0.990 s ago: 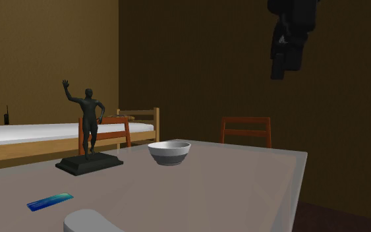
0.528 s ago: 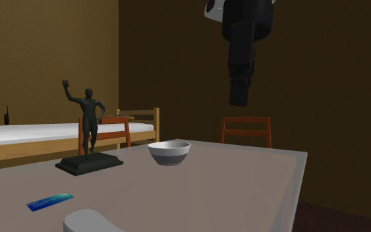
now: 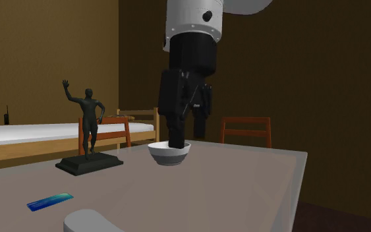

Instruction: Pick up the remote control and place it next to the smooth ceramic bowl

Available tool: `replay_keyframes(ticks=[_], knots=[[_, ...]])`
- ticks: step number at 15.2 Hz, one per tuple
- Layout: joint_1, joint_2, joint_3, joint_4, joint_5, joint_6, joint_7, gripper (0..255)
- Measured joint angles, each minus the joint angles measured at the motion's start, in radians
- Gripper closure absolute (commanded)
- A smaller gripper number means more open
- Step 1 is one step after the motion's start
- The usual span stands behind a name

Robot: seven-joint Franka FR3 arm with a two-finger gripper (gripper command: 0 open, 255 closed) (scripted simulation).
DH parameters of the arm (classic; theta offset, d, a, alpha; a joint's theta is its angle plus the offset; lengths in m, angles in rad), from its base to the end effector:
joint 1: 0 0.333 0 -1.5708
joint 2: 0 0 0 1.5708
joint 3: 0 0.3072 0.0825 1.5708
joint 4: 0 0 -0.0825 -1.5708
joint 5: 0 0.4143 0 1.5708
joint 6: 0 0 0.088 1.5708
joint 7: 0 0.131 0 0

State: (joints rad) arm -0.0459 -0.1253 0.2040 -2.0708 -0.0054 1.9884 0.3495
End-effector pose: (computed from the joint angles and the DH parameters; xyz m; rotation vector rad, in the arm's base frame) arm 0.5459 0.0886 0.4447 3.1074 -0.2966 0.0727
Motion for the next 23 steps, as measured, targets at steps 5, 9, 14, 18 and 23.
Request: replay_keyframes(ticks=[5, 9, 14, 18, 23], knots=[[0.004, 0.210, 0.010, 0.135, -0.030, 0.055, 0.076, 0], [0.015, 0.363, 0.007, 0.257, -0.049, 0.071, 0.128, 0], [0.033, 0.550, -0.005, 0.436, -0.067, 0.064, 0.174, 0], [0.037, 0.588, -0.009, 0.431, -0.073, 0.105, 0.182, 0], [0.040, 0.610, -0.011, 0.417, -0.078, 0.141, 0.187, 0]])
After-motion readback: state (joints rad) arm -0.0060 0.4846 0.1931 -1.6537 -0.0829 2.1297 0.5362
